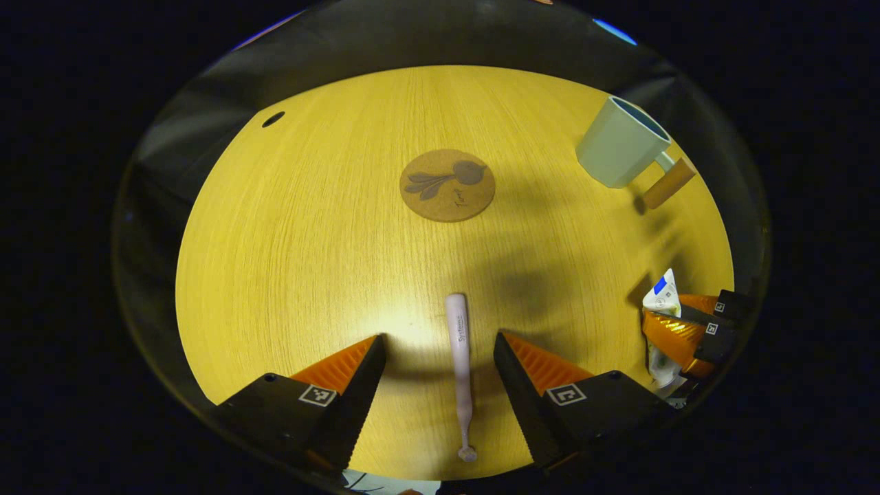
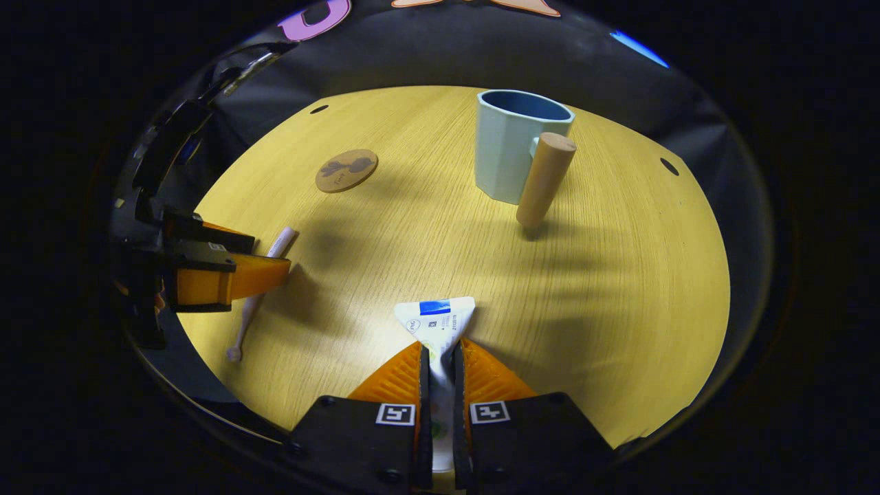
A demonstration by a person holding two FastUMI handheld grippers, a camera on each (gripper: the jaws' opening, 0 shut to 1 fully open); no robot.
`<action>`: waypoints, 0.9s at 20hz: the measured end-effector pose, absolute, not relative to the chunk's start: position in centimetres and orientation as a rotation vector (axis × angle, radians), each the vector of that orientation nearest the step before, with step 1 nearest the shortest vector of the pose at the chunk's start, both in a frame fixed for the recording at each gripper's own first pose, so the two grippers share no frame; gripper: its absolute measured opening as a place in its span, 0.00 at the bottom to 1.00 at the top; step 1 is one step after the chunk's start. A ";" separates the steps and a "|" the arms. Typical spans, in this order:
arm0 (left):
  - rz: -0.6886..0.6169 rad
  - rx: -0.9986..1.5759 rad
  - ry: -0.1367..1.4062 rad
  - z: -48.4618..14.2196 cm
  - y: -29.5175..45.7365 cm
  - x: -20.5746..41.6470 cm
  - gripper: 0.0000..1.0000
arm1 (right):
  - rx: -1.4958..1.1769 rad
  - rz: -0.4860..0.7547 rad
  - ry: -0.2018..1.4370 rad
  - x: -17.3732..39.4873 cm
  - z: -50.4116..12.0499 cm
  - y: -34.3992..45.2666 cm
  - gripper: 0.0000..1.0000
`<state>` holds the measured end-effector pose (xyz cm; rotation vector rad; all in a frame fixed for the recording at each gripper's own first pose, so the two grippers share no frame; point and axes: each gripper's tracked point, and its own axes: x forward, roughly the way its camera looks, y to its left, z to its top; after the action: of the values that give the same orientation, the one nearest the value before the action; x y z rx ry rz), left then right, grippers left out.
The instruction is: Put the toothbrush and toothpaste on the desktop into the cup, then pick up the cup and place it on the coaster on the desktop.
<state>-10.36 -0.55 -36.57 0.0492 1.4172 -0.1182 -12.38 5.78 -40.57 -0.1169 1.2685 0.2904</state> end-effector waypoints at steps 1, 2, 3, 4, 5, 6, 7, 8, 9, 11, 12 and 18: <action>-0.114 0.049 1.440 -36.5 -0.5 -10.4 0.90 | -0.116 0.292 1.269 -12.4 -40.6 5.8 0.14; -0.118 0.054 1.459 -36.6 -0.6 -10.5 0.89 | -0.115 0.293 1.270 -12.4 -40.6 5.8 0.15; -0.129 0.064 1.478 -36.5 -0.6 -10.5 0.86 | -0.114 0.295 1.270 -12.4 -40.6 5.8 0.15; -0.143 0.076 1.488 -36.6 -0.7 -10.5 0.82 | -0.113 0.297 1.271 -12.4 -40.6 5.8 0.15; -0.155 0.086 1.500 -36.7 -0.8 -10.6 0.68 | -0.112 0.298 1.271 -12.3 -40.6 5.8 0.15; -0.163 0.093 1.506 -36.6 -0.8 -10.7 0.64 | -0.111 0.299 1.271 -12.4 -40.6 5.8 0.15; -0.163 0.091 1.509 -36.6 -0.9 -10.7 0.53 | -0.110 0.300 1.271 -12.3 -40.6 5.8 0.15; -0.159 0.091 1.510 -36.6 -1.0 -10.8 0.46 | -0.110 0.300 1.271 -12.4 -40.5 5.8 0.15; -0.150 0.085 1.507 -36.6 -1.1 -10.8 0.19 | -0.110 0.301 1.271 -12.4 -40.6 5.7 0.15; -0.164 0.086 1.486 -36.6 -1.2 -10.7 0.05 | -0.111 0.301 1.273 -12.3 -40.6 5.7 0.15; -0.164 0.075 1.472 -36.5 -1.2 -10.8 0.02 | -0.111 0.299 1.271 -12.3 -40.6 5.7 0.15; -0.201 -0.019 1.364 -35.9 -1.3 -11.3 0.00 | 0.004 0.286 1.237 -11.6 -40.1 6.3 0.04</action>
<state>-11.33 -1.28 -35.90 -0.0185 1.3636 -0.2007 -11.55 6.33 -40.11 0.0042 1.2366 0.2863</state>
